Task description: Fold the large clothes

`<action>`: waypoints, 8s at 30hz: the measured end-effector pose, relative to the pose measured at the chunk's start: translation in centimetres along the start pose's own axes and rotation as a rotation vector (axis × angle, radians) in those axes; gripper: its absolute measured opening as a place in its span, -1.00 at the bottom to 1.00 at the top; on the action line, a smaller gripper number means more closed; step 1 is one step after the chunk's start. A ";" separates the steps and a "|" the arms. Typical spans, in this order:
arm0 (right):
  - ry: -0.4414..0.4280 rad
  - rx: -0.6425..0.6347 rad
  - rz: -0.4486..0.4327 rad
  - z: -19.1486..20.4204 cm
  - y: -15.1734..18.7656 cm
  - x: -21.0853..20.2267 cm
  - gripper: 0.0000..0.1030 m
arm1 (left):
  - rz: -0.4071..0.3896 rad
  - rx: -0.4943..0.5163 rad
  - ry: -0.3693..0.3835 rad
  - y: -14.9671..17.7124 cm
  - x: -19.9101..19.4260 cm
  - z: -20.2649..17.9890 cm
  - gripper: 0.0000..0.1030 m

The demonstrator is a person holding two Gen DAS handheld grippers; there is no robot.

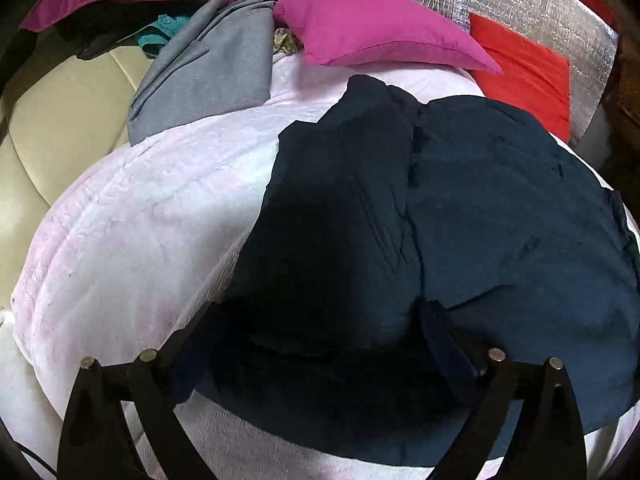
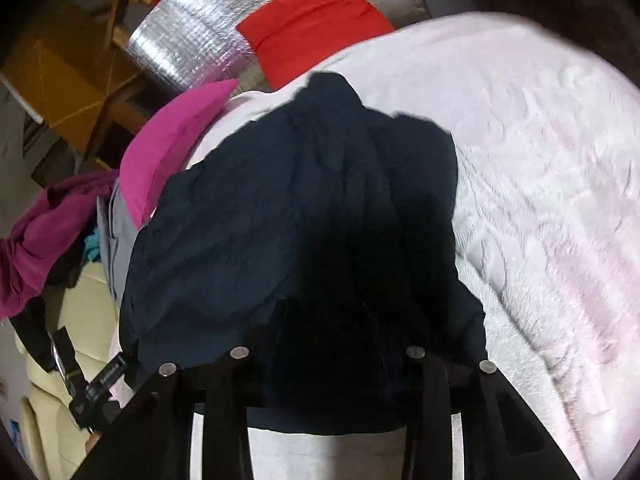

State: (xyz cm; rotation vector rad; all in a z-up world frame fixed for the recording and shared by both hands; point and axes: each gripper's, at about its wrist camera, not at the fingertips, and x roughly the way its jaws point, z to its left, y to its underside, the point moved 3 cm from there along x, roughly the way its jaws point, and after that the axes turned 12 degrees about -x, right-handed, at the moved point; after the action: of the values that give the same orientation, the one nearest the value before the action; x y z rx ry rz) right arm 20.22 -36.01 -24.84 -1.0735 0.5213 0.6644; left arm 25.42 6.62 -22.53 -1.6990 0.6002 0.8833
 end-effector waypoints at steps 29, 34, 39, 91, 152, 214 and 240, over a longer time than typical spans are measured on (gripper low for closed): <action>0.064 -0.061 -0.055 -0.4 -6.1 8.6 -0.30 | -0.041 0.048 -0.012 -0.2 0.3 -1.2 0.99; 0.062 -0.027 -0.048 1.1 -7.6 6.6 -0.23 | -0.035 0.048 -0.012 -0.3 0.4 -1.3 0.99; 0.069 -0.092 -0.122 3.2 -10.9 5.3 -0.16 | -0.040 0.056 -0.015 -0.4 0.4 -1.4 0.99; 0.110 -0.113 -0.060 0.4 -0.1 -1.2 0.01 | -0.143 -0.042 -0.110 -2.2 -1.1 1.7 1.00; -0.206 -0.068 -0.296 -2.6 4.2 0.3 0.10 | 0.086 0.171 -0.112 -13.1 9.5 -19.6 1.00; 0.221 -0.332 -0.357 14.0 4.2 -28.1 0.74 | -0.524 0.132 0.103 1.9 -33.3 -3.4 1.00; 0.249 -0.308 -0.500 16.9 8.3 -37.2 1.00 | -0.655 0.151 0.101 7.2 -43.7 -2.9 1.00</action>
State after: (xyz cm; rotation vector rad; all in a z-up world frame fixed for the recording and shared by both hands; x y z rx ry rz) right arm -10.38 -26.68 1.86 -1.5223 0.3451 0.1700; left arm -5.33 0.00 8.71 -1.6543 0.1409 0.2781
